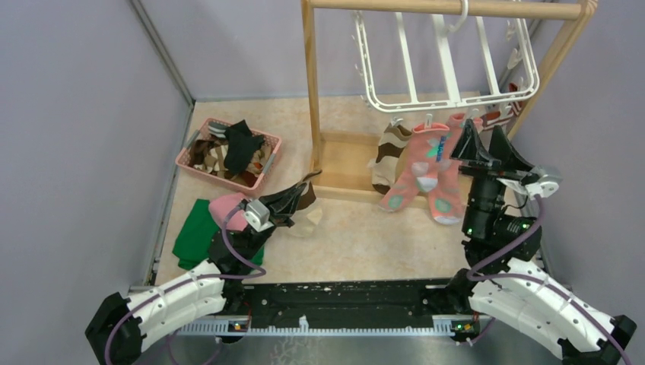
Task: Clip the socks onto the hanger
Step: Adjust the hanger on the clothesline.
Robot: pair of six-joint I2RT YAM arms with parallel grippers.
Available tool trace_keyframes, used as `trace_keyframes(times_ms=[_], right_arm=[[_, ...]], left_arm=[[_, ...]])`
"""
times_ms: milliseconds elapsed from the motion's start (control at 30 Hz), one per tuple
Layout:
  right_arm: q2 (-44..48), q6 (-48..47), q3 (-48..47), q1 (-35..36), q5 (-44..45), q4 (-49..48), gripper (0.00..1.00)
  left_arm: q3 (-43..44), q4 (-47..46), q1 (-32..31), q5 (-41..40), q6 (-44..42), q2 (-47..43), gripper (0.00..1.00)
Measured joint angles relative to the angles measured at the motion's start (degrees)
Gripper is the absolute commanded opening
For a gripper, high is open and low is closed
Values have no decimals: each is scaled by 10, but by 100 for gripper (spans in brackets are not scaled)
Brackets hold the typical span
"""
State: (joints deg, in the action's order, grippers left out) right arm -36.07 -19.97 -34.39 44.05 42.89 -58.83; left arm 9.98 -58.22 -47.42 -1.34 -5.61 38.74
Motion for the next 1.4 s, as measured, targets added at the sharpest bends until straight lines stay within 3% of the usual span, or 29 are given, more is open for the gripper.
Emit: trace_keyframes(times_ms=[200, 400, 600, 833, 1033, 1167, 1400], right_arm=[[21, 221, -52, -1, -31, 172, 62], [-23, 423, -89, -1, -19, 252, 61], [-56, 567, -100, -20, 13, 317, 58], [-53, 671, -100, -101, -2, 337, 54], [-91, 770, -103, -194, -87, 349, 51], [-132, 818, -108, -220, -137, 346, 49], [-171, 861, -119, -226, -193, 330, 31]], left_arm=[[0, 0, 0, 4, 2, -4, 0], [0, 1, 0, 10, 6, -6, 0], [0, 0, 0, 17, 10, -16, 0], [0, 0, 0, 18, 10, -19, 0], [0, 0, 0, 19, 10, -19, 0], [0, 1, 0, 19, 10, -22, 0], [0, 1, 0, 19, 10, -23, 0]])
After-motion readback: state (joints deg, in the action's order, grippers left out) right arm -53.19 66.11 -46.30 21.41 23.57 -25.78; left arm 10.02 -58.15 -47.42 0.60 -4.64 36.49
